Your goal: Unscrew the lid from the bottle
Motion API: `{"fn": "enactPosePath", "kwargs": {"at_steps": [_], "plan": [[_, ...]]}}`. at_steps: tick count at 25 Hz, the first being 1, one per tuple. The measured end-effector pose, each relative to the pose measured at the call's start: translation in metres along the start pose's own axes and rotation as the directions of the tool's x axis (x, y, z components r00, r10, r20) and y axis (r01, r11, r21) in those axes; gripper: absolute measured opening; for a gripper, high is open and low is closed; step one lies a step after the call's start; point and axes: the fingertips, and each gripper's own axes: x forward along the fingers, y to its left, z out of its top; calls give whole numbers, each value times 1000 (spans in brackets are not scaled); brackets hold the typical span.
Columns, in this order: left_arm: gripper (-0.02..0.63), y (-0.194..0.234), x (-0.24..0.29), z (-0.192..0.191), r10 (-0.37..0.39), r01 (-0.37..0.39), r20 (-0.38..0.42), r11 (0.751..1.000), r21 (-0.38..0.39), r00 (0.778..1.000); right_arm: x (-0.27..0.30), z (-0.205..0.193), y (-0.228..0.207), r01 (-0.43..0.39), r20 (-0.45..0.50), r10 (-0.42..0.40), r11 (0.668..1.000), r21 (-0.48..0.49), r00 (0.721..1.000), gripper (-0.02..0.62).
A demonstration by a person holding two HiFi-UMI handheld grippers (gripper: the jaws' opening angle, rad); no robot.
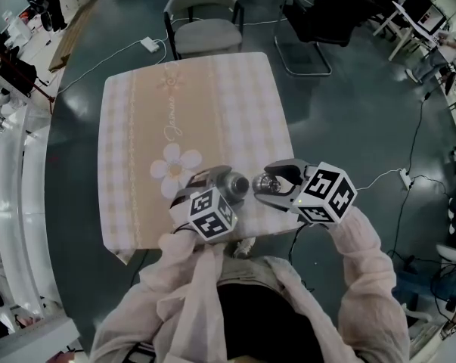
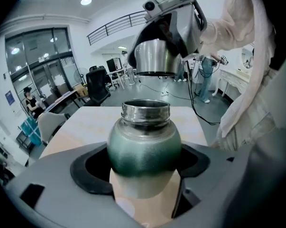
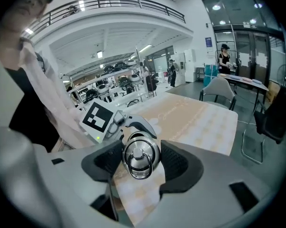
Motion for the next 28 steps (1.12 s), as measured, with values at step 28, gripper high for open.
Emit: {"fn": "enactPosePath", "kwargs": {"at_steps": [28], "plan": [[382,47,-55,32,233,-81,353,915,-396,906,-3,-35,-46,240,111,-280,929,281,954,267]]}}
